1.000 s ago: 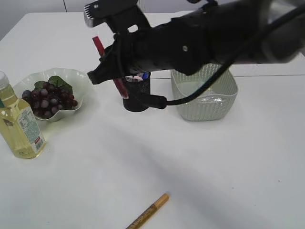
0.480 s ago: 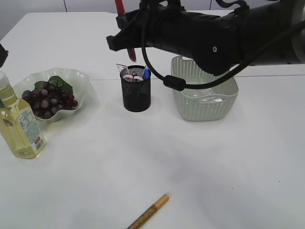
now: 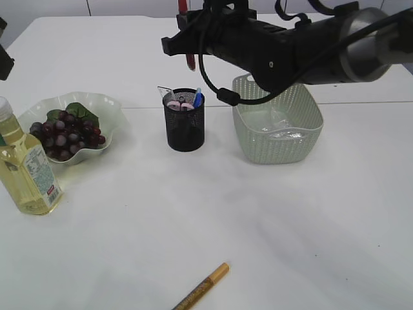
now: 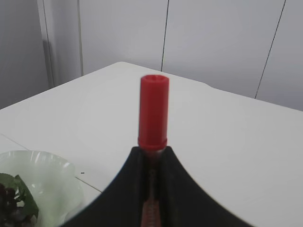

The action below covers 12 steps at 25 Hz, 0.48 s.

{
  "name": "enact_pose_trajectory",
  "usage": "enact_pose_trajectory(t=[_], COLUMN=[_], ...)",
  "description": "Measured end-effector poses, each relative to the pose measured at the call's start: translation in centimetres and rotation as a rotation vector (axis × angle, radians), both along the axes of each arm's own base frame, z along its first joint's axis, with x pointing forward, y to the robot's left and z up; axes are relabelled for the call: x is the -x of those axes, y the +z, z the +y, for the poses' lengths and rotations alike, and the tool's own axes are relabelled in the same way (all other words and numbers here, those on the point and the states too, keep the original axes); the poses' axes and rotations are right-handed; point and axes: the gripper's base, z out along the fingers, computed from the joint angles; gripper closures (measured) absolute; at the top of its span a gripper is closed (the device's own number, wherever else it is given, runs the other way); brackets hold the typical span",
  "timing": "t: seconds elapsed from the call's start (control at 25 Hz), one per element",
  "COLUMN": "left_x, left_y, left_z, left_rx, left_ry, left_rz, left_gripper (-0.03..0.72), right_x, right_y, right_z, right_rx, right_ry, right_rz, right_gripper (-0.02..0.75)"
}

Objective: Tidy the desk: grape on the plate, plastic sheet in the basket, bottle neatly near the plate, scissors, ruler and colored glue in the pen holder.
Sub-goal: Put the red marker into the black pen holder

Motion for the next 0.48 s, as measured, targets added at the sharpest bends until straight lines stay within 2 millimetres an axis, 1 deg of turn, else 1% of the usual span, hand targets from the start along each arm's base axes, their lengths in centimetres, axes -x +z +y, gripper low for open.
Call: enact_pose_trajectory(t=[0.24,0.4,0.48], left_x=[-0.3,-0.7,-0.9], left_y=[0.1,-0.1,-0.4], left_z=[0.2,0.1,0.1], left_rx=[-0.024,-0.045,-0.059], left_ry=[0.0,0.001,0.002], left_rz=[-0.034,-0.036,-0.032], left_gripper=[0.45,0.45,0.45], right_x=[-2.3,-3.1,-3.3], right_y=[-1.5,-2.4,-3.1], right_z=[0.4,0.7,0.8], right_rx=[-0.046,-0.064,-0.06], right_ry=[-0.021,-0.025,-0.025], right_rz=[0.019,0.032,0.045], right_gripper=[0.703,0.703,0.703])
